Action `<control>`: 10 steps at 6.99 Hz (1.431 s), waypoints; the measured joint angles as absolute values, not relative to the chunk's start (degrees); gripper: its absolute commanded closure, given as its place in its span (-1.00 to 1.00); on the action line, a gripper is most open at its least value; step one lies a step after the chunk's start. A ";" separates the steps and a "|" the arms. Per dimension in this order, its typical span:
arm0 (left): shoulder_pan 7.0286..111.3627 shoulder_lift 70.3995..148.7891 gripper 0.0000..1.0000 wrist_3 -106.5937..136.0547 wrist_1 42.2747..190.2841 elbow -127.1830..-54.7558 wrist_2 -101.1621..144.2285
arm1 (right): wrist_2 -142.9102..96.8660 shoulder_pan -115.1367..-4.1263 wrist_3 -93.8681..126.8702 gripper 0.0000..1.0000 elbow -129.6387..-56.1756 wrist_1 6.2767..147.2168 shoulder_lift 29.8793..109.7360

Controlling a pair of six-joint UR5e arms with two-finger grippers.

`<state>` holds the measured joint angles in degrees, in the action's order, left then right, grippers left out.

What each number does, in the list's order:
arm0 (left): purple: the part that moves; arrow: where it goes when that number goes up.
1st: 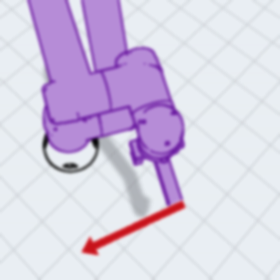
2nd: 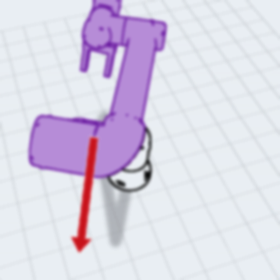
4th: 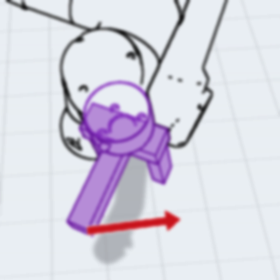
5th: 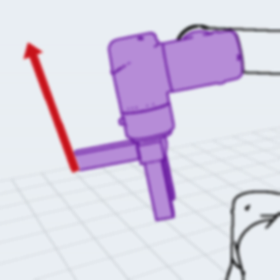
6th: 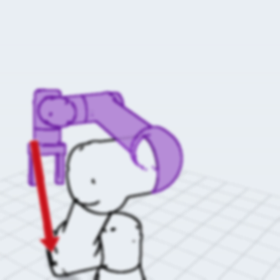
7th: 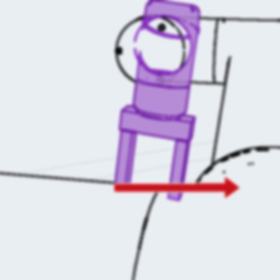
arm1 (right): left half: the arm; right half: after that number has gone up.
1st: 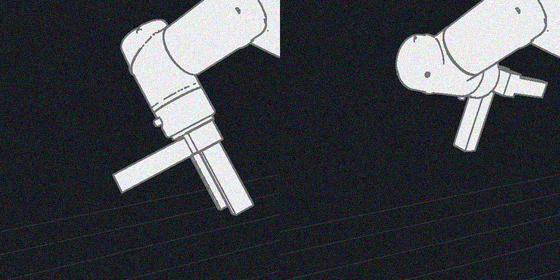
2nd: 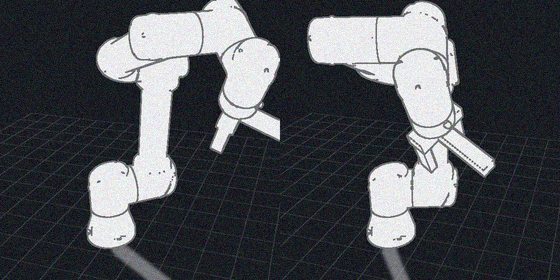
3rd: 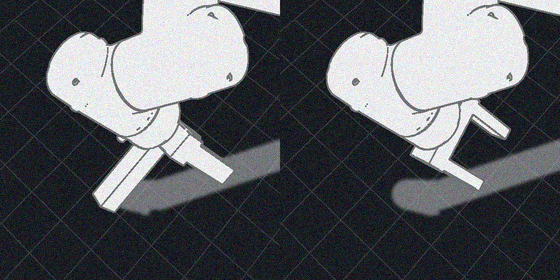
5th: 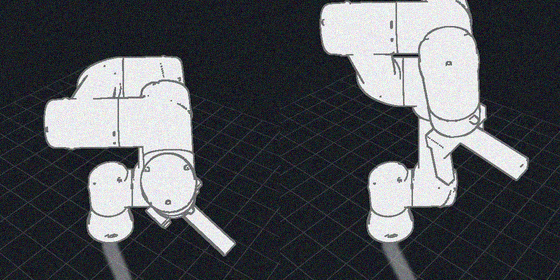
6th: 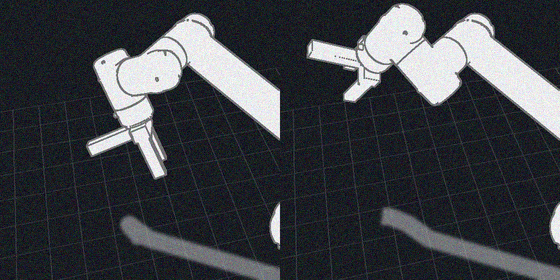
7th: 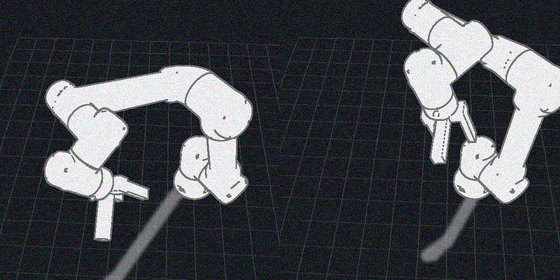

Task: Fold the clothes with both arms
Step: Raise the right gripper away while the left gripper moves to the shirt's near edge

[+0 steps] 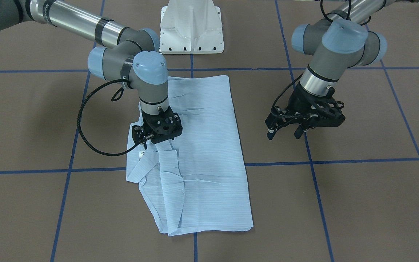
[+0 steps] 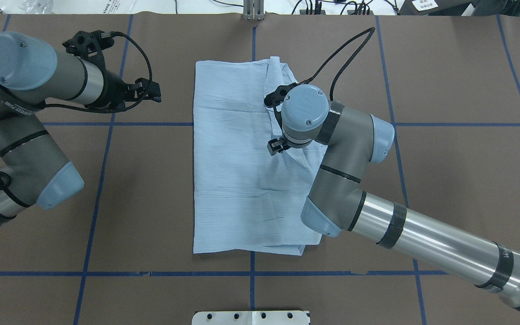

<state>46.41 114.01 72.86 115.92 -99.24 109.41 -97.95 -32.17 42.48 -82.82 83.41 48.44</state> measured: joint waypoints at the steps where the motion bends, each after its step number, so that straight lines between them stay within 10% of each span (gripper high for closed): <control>1: 46.41 114.10 -1.00 72.86 115.93 -99.23 109.42 | -97.92 -32.17 42.24 -1.00 -82.38 83.43 48.50; 10: 46.19 115.67 -1.00 74.24 115.70 -99.50 111.00 | -103.16 -44.12 27.78 -1.00 -83.46 83.06 57.49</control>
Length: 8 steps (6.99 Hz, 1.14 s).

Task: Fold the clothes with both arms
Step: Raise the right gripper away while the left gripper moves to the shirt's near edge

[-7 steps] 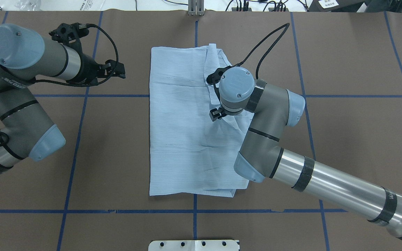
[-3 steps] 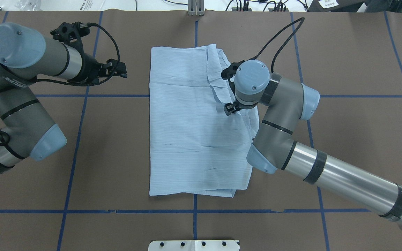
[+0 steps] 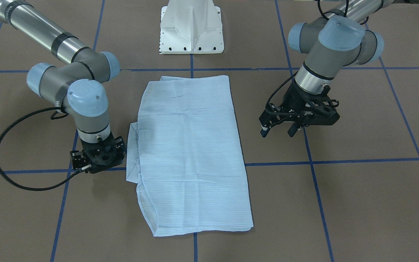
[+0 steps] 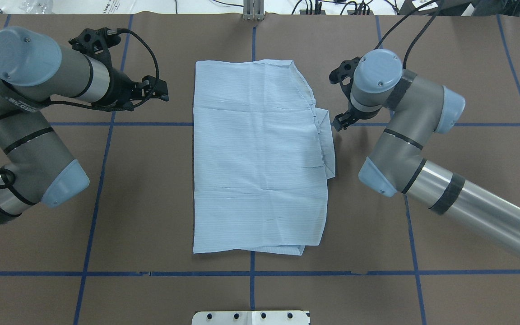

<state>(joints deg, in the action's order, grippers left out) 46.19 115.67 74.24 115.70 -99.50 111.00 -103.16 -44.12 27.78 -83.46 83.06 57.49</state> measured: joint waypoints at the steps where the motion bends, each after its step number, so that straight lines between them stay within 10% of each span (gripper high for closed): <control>1: 46.18 115.94 -1.00 74.51 115.68 -99.70 111.49 | -105.57 -46.23 26.47 -1.00 -84.12 83.01 57.56; 8: 37.26 115.47 -0.99 86.68 116.34 -104.59 114.31 | -120.69 -47.67 37.41 -1.00 -100.30 83.62 65.19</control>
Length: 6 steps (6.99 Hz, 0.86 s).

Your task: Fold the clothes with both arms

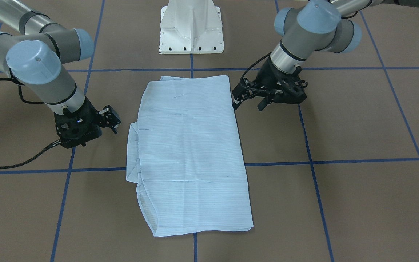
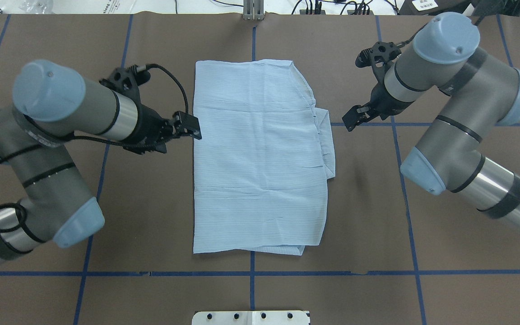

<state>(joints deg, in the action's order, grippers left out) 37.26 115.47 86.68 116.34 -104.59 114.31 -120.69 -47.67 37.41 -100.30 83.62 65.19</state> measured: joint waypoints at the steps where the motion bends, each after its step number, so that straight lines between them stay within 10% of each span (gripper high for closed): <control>1: 32.92 115.26 -0.99 91.35 116.48 -105.09 111.61 | -121.46 -47.27 41.64 -1.00 -103.32 83.41 67.27; 6: 19.40 109.91 -0.93 102.78 123.31 -104.68 102.13 | -122.55 -43.62 50.40 -1.00 -110.04 82.89 71.14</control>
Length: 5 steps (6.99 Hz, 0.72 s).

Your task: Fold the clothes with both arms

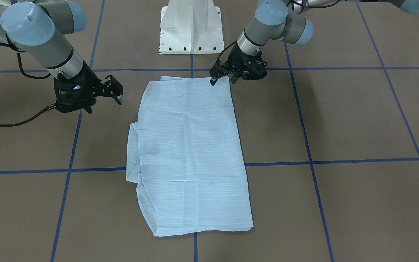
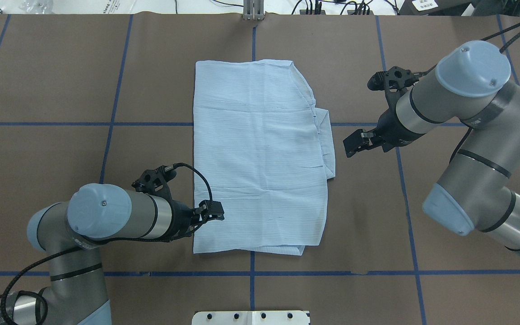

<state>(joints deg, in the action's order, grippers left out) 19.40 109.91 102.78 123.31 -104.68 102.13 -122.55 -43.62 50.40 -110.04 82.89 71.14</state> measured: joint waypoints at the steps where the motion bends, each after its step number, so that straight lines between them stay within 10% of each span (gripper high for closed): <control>1: 18.16 109.70 -0.84 103.54 123.53 -104.50 101.34 | -122.44 -43.00 51.05 -1.00 -110.19 82.89 71.07; 5: 16.74 109.36 -0.77 104.28 123.33 -104.24 100.65 | -122.31 -42.31 51.74 -1.00 -110.21 82.96 70.78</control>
